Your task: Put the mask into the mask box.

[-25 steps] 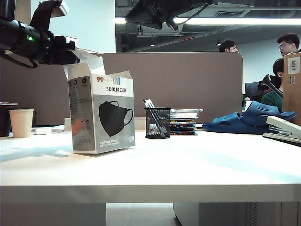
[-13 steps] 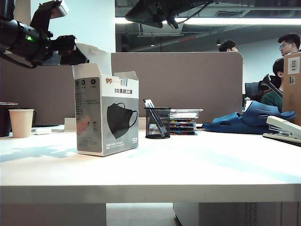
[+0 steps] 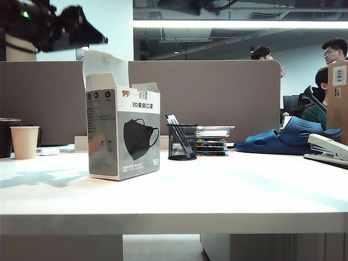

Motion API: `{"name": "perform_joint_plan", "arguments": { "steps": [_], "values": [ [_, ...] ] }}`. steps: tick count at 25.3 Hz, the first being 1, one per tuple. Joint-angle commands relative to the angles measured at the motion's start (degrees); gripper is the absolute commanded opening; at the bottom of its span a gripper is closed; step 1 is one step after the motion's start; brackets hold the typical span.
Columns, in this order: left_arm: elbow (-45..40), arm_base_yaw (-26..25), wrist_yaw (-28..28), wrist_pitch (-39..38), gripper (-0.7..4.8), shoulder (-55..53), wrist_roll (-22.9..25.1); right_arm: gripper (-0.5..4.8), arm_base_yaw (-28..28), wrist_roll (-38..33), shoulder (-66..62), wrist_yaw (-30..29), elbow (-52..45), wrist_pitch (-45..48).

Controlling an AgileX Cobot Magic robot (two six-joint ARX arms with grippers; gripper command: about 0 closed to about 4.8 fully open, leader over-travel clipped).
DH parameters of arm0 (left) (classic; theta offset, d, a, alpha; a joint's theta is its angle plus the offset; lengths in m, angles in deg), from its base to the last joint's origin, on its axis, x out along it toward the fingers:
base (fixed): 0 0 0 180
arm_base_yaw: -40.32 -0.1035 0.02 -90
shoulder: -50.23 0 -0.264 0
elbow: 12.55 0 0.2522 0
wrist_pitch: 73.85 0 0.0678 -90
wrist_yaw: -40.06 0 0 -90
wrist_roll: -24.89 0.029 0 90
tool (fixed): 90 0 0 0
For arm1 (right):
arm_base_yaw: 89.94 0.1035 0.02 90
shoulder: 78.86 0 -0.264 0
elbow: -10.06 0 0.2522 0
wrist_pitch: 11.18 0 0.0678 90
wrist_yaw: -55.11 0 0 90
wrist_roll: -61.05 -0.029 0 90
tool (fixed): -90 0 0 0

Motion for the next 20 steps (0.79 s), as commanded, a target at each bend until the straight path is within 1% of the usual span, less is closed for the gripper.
{"name": "perform_joint_plan", "arguments": {
  "steps": [1, 3, 4, 6, 7, 8, 9, 10, 11, 12, 13, 14, 15, 16, 17, 20],
  "values": [
    [0.0, -0.5, -0.1, 0.7, 3.47, 4.5, 0.0, -0.06, -2.3, 0.2, 2.6, 1.8, 0.3, -1.1],
    [0.0, -0.7, -0.1, 0.7, 3.47, 7.7, 0.0, -0.06, -4.0, 1.6, 4.5, 3.8, 0.3, -3.5],
    [0.0, -0.8, 0.6, 0.7, 3.46, 10.0, 0.0, -0.06, -5.1, 2.7, 6.1, 6.9, 0.3, -6.0],
    [0.0, -1.2, 6.1, 0.0, 3.41, 14.0, 0.0, -0.06, -6.5, 3.7, 9.1, 14.1, 0.3, -10.6],
    [0.0, -1.6, 8.2, -0.6, 3.40, 15.2, 0.0, -0.06, -6.9, 4.4, 10.1, 16.1, 0.3, -12.0],
    [0.0, -2.0, 12.9, -2.7, 3.16, 17.8, 0.0, -0.06, -7.9, 5.3, 12.4, 19.9, 0.3, -15.0],
    [0.0, -2.0, 15.2, -3.7, 2.86, 18.9, 0.0, -0.06, -8.3, 6.0, 13.4, 21.3, 0.2, -16.3],
    [0.0, -2.3, 19.0, -6.1, 1.97, 21.2, 0.2, -0.06, -9.2, 7.0, 15.8, 23.3, 0.2, -19.0],
    [0.0, -3.4, 21.2, -8.9, 0.77, 23.6, 0.2, -0.06, -10.0, 7.5, 18.4, 25.0, 0.2, -21.9],
    [0.0, -4.0, 21.4, -10.4, 0.40, 24.9, 0.2, -0.06, -10.2, 8.0, 19.6, 26.0, 0.2, -23.3],
    [0.0, -4.8, 21.3, -12.2, 0.17, 26.3, 0.2, -0.06, -10.5, 9.0, 21.0, 26.9, 0.2, -25.1],
    [0.0, -5.7, 21.4, -15.6, 0.15, 28.8, 0.2, -0.06, -11.2, 11.0, 23.5, 29.9, 0.2, -28.2],
    [0.0, -6.0, 21.4, -17.0, 0.15, 29.8, 0.2, -0.06, -11.5, 11.9, 24.6, 31.2, 0.2, -29.7],
    [0.0, -7.1, 21.6, -20.1, 0.08, 31.9, 0.3, -0.06, -11.8, 13.2, 27.0, 33.0, 0.2, -33.0],
    [0.0, -8.0, 21.6, -21.7, -0.08, 33.0, 0.2, -0.06, -12.0, 13.2, 28.0, 33.6, 0.2, -34.3],
    [0.0, -10.3, 21.1, -26.8, -0.06, 36.0, 0.2, -0.06, -12.1, 13.2, 31.3, 35.4, -1.3, -36.6]
  ]
}}
